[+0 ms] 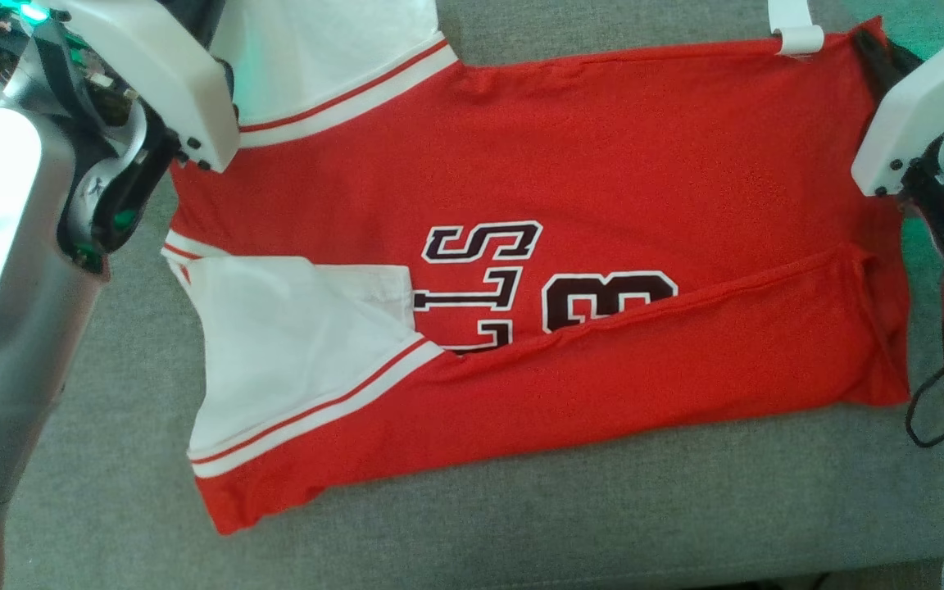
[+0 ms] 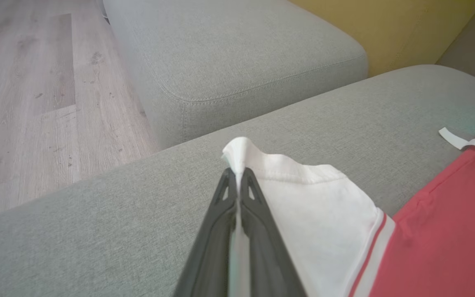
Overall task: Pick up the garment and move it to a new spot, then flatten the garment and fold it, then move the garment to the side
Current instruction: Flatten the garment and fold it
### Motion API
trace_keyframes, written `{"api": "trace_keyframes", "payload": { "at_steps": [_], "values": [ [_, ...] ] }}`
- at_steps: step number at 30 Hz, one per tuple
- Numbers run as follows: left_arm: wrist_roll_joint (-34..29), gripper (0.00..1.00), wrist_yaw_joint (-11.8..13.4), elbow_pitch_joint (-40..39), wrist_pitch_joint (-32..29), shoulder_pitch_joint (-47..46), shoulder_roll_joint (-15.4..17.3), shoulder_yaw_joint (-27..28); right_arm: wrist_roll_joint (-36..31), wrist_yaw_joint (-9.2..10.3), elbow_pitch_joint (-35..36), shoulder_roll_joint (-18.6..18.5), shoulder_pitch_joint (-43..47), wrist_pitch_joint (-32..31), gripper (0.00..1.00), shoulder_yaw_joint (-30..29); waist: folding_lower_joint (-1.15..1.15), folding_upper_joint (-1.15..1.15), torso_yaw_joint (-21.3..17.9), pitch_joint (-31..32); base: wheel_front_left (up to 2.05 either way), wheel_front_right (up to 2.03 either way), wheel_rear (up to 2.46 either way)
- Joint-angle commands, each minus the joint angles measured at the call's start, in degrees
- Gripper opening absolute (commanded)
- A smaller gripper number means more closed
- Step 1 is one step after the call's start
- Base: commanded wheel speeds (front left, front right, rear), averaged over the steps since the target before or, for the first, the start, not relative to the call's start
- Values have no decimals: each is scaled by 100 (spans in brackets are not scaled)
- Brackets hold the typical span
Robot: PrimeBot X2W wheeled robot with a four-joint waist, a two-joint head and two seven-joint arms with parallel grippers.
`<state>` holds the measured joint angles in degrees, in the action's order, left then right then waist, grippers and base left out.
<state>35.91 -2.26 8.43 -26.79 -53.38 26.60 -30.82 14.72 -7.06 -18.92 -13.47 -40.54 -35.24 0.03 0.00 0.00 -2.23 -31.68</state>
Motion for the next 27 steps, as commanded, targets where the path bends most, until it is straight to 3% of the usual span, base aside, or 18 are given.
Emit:
{"api": "trace_keyframes", "payload": {
  "at_steps": [1, 10, 19, 27],
  "values": [
    [27, 0, 35, -232, 67, -70, 199, 252, 0, -43, 147, -97, -93, 97, 0, 71, 0, 0, 18, 56, 0, 0, 0],
    [170, 0, 41, -466, 449, 478, 140, 251, -61, -43, 113, -134, 273, 828, 0, 113, 0, 0, 146, 632, 0, 0, 0],
    [417, 0, 281, -1179, 1277, 2334, 109, 211, 123, -43, 353, -168, 1480, 1591, 0, 78, 0, 0, 358, 1526, 0, 0, 0],
    [598, 0, 511, -1244, 2058, 3860, -91, 108, 61, -43, 620, 115, 2428, 1925, 0, -350, 0, 0, 448, 1987, 0, 0, 0]
  ]
}}
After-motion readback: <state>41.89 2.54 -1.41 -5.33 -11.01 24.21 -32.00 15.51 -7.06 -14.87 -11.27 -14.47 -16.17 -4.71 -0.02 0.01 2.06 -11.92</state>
